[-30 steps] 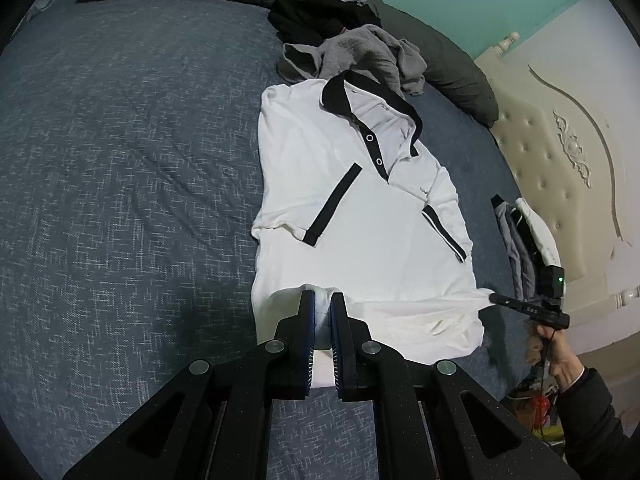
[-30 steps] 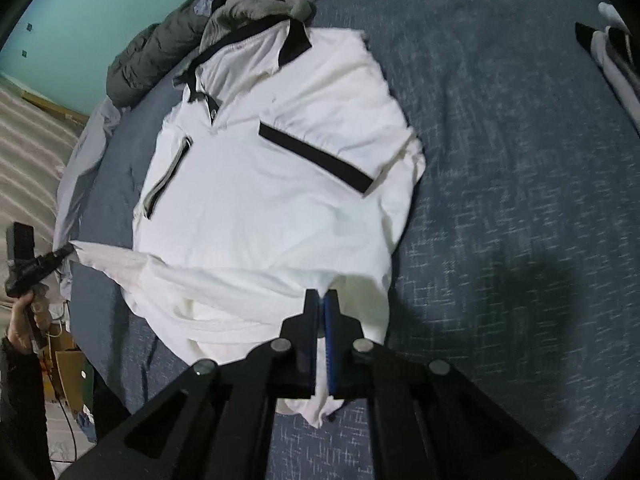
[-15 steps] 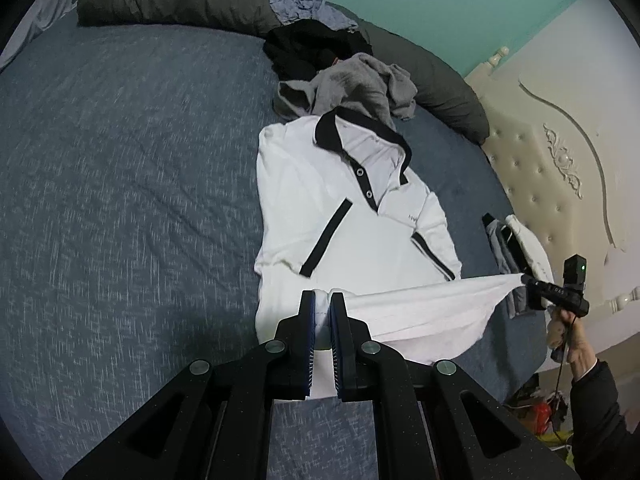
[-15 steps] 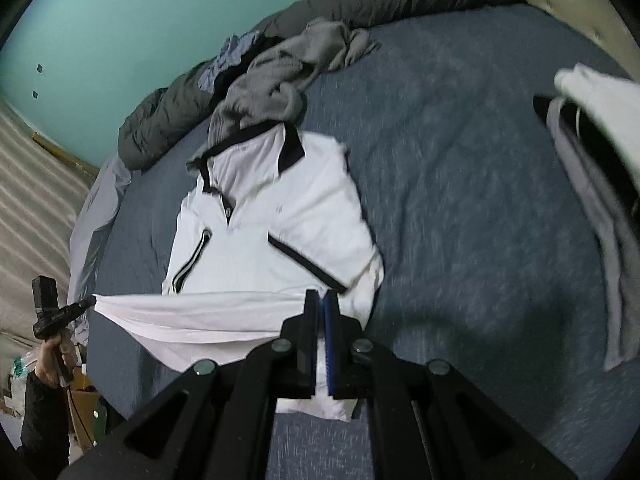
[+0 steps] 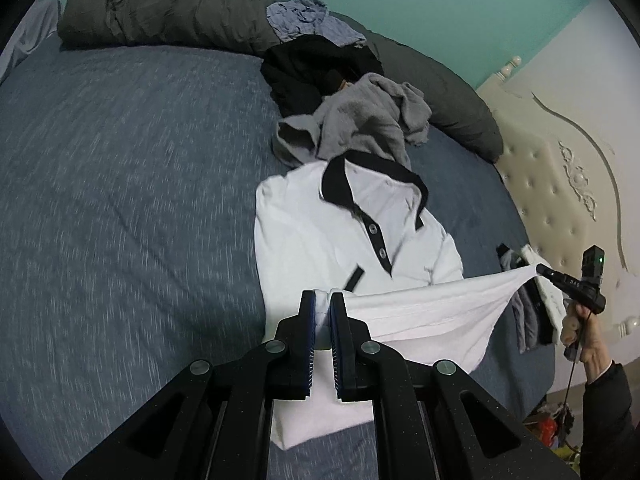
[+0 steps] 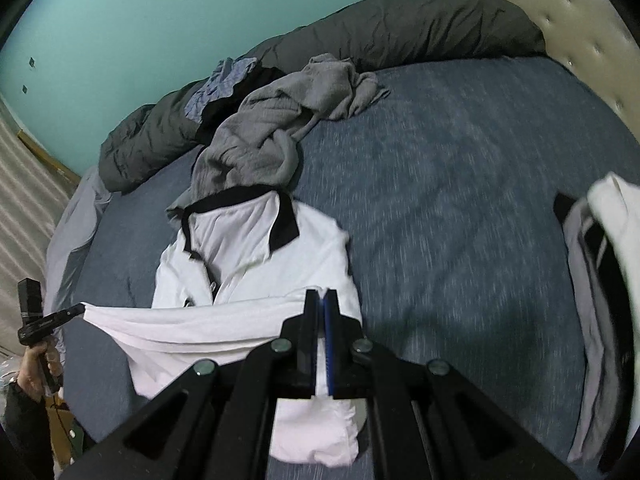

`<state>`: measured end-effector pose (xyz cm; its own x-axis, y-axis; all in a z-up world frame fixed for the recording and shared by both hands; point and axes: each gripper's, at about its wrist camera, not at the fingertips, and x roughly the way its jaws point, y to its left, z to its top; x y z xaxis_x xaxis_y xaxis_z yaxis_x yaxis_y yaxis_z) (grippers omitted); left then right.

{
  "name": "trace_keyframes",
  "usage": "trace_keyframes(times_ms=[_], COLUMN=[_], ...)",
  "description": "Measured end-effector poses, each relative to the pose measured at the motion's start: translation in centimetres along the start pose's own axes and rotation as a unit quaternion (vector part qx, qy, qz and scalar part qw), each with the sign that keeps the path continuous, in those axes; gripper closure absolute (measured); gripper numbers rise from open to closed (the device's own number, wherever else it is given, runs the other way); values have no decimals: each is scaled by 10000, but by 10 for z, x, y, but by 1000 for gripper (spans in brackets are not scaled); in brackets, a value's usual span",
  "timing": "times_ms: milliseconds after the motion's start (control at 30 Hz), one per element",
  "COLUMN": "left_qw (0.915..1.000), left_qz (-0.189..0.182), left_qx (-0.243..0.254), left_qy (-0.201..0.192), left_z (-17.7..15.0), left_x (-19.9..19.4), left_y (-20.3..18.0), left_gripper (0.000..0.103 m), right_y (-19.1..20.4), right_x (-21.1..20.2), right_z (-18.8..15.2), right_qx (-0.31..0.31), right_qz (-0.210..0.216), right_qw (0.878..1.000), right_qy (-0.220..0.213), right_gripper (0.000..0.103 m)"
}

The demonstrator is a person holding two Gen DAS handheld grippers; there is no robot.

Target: Fold clothes

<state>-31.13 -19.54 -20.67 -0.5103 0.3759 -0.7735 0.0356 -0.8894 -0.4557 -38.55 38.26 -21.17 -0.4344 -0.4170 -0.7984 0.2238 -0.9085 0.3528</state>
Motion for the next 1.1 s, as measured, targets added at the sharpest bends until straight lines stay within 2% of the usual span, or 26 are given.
trace_keyframes(times_ms=[233,433,667,767,800,833,867,900,933,967,1100], left_qw=[9999,9996,9991,9981,9977,9973,9973,9971,9971,9972,9978], left_qz=[132,185,219,350,404,439,449,461,470,466,398], left_qx=[-94,-226,-349,-497,-551,-582,-584,-584,-578,-562,-517], left_qy=[9,25,69,43,33,5,-57,-126,-167,-183,-130], left_z=[46,80,96,93,91,89,87,83,77,70,33], left_x=[36,79,128,145,150,153,152,149,144,138,114], left_y=[14,31,47,57,60,63,65,68,70,72,77], left_gripper=[96,96,96,94,92,87,76,66,46,43,43], right_y=[2,-6,-21,-30,-32,-35,-38,-41,-44,-47,-46], right_x=[45,86,134,151,157,153,149,145,140,136,113], right_z=[49,78,82,78,77,73,69,65,59,53,6], right_qx=[-64,-16,162,319,371,396,420,444,510,541,383], right_qz=[-202,-378,-748,-968,-1041,-1038,-1033,-1028,-871,-771,-284], right_qw=[9998,9993,9971,9947,9938,9935,9930,9923,9934,9942,9985], right_qy=[-50,-62,-48,-109,-130,-258,-389,-520,-546,-517,-274], right_gripper=[101,101,101,100,98,91,77,72,64,64,64])
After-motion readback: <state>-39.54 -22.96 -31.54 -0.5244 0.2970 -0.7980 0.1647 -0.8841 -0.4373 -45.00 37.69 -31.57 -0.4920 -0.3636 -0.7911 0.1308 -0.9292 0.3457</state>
